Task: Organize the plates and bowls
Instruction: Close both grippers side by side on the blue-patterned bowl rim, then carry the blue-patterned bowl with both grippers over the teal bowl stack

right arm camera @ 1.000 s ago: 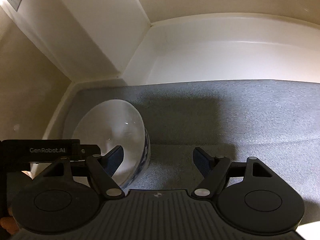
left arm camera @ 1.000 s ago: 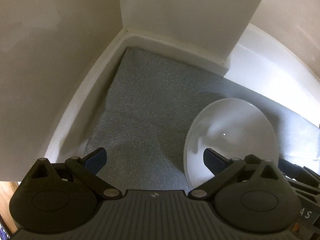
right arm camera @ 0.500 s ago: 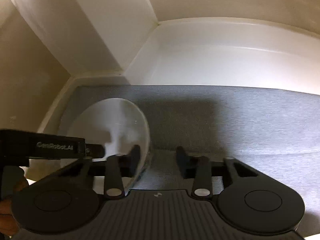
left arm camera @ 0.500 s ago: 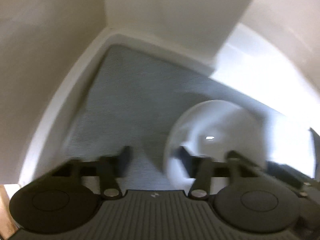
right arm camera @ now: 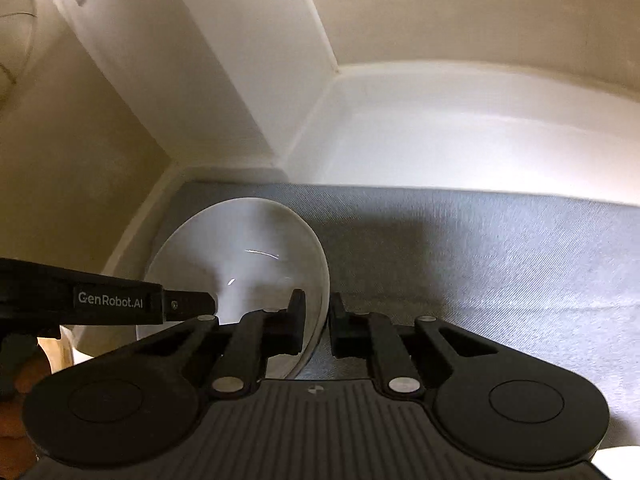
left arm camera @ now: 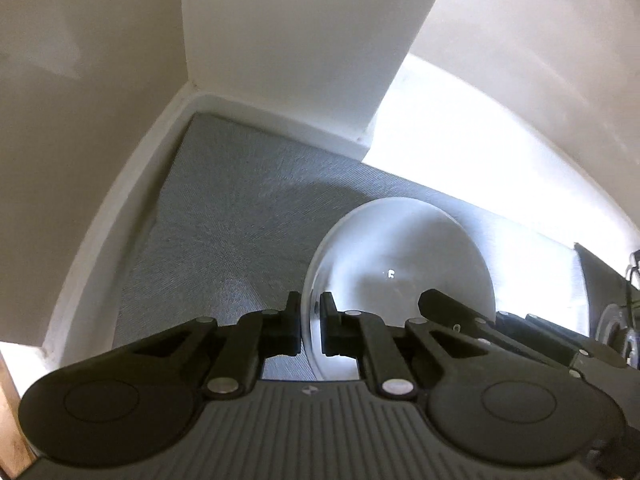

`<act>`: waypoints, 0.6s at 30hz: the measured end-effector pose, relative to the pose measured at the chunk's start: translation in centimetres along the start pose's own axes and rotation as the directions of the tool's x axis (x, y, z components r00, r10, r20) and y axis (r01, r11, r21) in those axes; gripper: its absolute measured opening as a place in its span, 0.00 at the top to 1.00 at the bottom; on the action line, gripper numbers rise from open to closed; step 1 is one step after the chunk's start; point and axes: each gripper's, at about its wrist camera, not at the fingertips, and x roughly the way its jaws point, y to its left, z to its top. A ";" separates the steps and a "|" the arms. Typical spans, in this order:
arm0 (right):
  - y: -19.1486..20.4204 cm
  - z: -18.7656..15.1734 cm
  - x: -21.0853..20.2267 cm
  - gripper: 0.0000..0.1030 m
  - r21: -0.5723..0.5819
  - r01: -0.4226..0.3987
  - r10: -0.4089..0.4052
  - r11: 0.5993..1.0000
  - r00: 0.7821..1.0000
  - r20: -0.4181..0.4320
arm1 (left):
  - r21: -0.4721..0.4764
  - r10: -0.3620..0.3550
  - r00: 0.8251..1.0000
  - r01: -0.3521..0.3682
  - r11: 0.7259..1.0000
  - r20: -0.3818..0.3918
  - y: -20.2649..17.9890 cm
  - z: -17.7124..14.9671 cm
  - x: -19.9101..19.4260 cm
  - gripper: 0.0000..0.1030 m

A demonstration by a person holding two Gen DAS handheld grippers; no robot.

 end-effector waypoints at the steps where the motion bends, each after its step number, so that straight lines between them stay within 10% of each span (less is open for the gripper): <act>1: 0.2 0.0 -0.5 0.87 -0.006 -0.001 0.001 1.000 1.000 0.007 | -0.003 -0.003 1.000 0.004 1.000 0.009 -0.1 -0.6 -0.3 0.91; 18: 6.2 -2.9 -8.5 0.87 -0.152 -0.048 0.061 0.987 0.995 0.081 | -0.075 -0.024 0.991 0.034 0.997 0.130 3.5 -5.6 -8.0 0.91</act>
